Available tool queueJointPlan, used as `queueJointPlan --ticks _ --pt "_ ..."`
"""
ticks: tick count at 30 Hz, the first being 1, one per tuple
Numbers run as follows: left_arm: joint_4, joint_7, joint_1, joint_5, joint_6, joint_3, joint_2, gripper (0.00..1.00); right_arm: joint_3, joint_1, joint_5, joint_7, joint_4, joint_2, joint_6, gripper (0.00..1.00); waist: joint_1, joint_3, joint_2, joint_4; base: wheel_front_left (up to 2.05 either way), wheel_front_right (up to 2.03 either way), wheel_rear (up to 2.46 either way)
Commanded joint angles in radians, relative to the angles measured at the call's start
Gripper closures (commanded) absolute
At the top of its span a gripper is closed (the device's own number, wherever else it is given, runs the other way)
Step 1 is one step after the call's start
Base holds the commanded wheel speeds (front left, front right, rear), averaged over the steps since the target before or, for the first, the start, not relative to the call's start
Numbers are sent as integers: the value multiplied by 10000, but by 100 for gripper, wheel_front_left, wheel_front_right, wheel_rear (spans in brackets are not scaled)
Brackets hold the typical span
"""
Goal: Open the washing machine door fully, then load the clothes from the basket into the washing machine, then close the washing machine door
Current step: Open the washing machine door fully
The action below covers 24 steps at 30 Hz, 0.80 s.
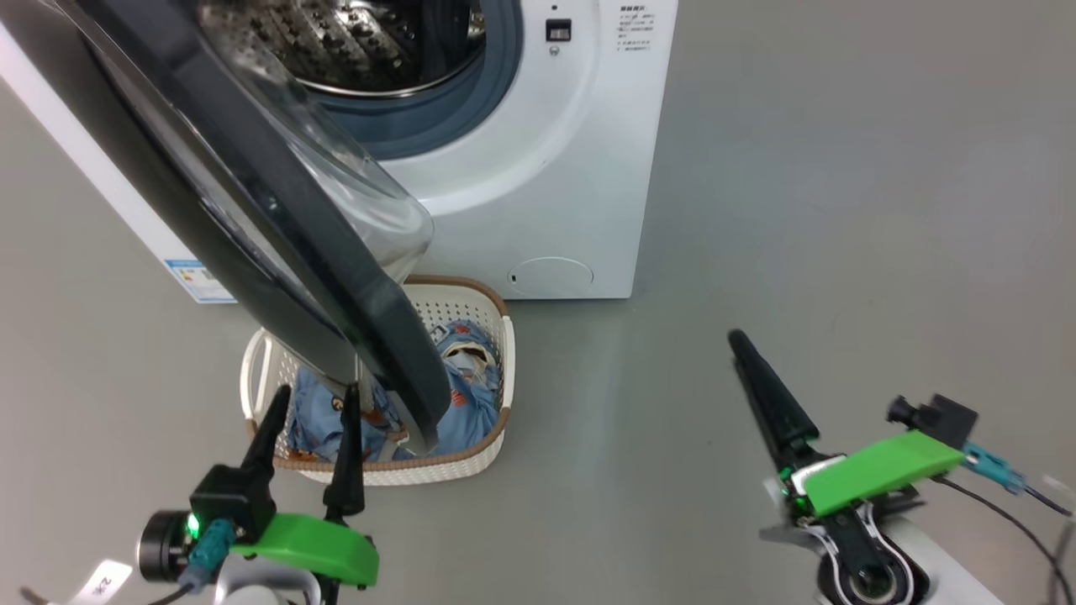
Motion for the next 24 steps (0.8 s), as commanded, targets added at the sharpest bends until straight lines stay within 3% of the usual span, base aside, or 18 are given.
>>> queueJointPlan --ticks 1,6,7,12,18,24 --pt "-153 -80 44 104 -84 375 192 0 -154 297 -642 -142 39 -11 100 0 0 -135 0 -72 0 0 0" --pt "-123 -80 217 108 -87 466 192 0 -2017 992 -3409 -165 990 402 100 0 0 -365 0 -141 0 0 0" --pt "-123 -80 217 108 -87 466 192 0 -2017 992 -3409 -165 990 402 100 0 0 -365 0 -141 0 0 0" --pt "-129 -80 385 130 -100 601 210 0 -4158 1679 -7139 -168 1391 930 100 0 0 -575 0 -221 0 0 0" --pt "-162 -80 478 174 -119 691 216 0 -6313 2366 -11254 -168 677 1725 100 0 0 -696 0 -278 0 0 0" --pt "-191 -80 506 191 -143 735 214 0 -7084 2827 -14078 -98 -504 2326 100 0 0 -739 0 -301 0 0 0"
